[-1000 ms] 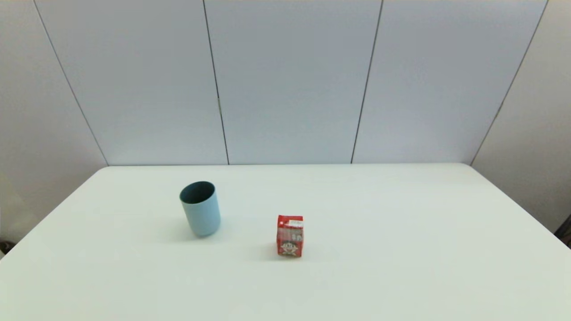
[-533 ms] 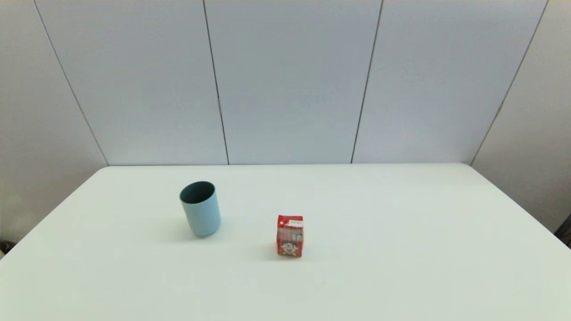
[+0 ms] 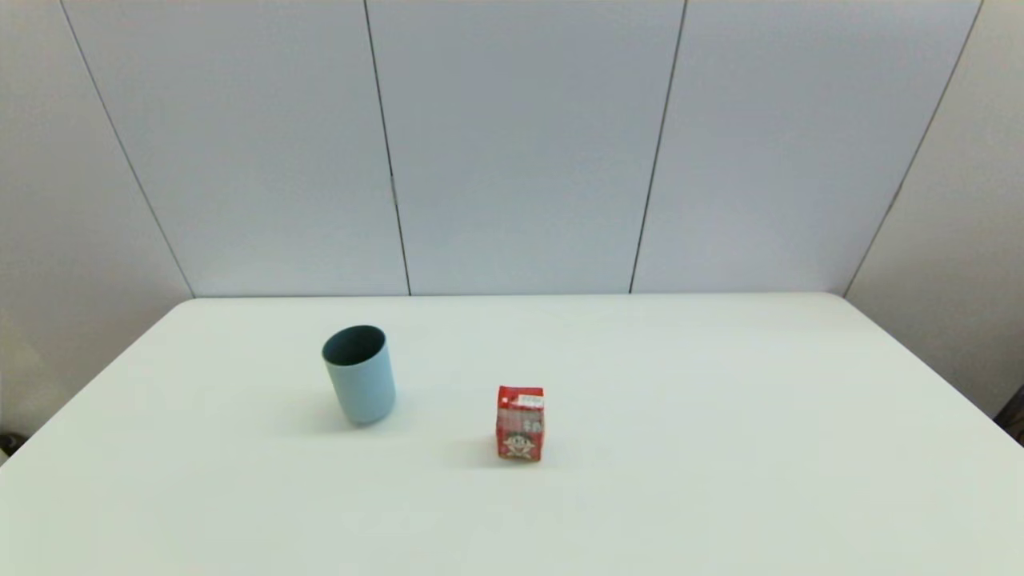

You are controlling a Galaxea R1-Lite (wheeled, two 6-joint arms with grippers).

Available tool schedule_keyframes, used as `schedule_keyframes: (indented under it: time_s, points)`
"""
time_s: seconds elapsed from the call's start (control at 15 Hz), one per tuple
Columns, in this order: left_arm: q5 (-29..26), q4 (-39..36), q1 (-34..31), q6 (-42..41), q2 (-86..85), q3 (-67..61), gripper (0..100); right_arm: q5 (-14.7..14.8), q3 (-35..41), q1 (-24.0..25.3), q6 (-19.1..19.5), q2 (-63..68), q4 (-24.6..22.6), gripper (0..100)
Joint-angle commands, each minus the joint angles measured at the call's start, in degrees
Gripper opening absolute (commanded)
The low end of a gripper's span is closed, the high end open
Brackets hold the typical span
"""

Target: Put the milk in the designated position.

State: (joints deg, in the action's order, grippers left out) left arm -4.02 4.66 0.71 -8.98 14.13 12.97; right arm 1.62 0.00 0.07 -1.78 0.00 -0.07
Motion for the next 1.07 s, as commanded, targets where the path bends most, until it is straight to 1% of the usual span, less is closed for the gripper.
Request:
schedule_keyframes:
  time_s: [0.07, 0.13, 0.2, 0.33, 0.4, 0.47, 0.53, 0.67, 0.8, 1.07]
  points:
    - [-8.2, 0.6, 0.7, -5.5, 15.8, 9.2, 100, 0.0, 0.0, 0.0, -0.2, 0.1, 0.0, 100]
    - [-9.2, 0.6, 0.9, -8.3, 19.0, 11.7, 100, 0.0, 0.0, 0.0, -0.2, 0.1, 0.0, 100]
    - [-12.3, 0.5, 1.1, -11.8, 23.0, 14.5, 100, 0.0, 0.0, 0.0, 0.0, 0.1, 0.0, 100]
    - [-21.0, 0.8, 1.3, -15.9, 28.5, 18.1, 100, 0.0, 0.0, 0.0, -0.2, 0.1, 0.0, 100]
    - [-24.5, 1.7, 1.9, -18.0, 31.0, 19.6, 100, 0.0, 0.0, 0.0, 0.0, 0.1, 0.0, 100]
    - [-26.3, 3.2, 3.2, -20.5, 33.4, 21.3, 100, 0.0, 0.0, 0.0, 0.0, 0.1, 0.0, 100]
    - [-27.4, 4.5, 5.7, -24.0, 36.5, 23.2, 100, 0.0, 0.0, 0.0, -0.2, 0.1, 0.0, 100]
    - [-28.8, 4.8, 11.2, -27.5, 41.7, 26.1, 100, 0.0, 0.0, 0.0, 0.0, 0.1, 0.0, 100]
    - [-30.9, 4.9, 17.0, -28.1, 47.2, 28.8, 100, 0.0, 0.0, 0.0, 0.0, 0.1, 0.0, 100]
    - [-30.9, 4.8, 28.3, -28.5, 59.1, 33.8, 100, 0.0, 0.0, 0.0, 0.0, 0.1, 0.0, 100]
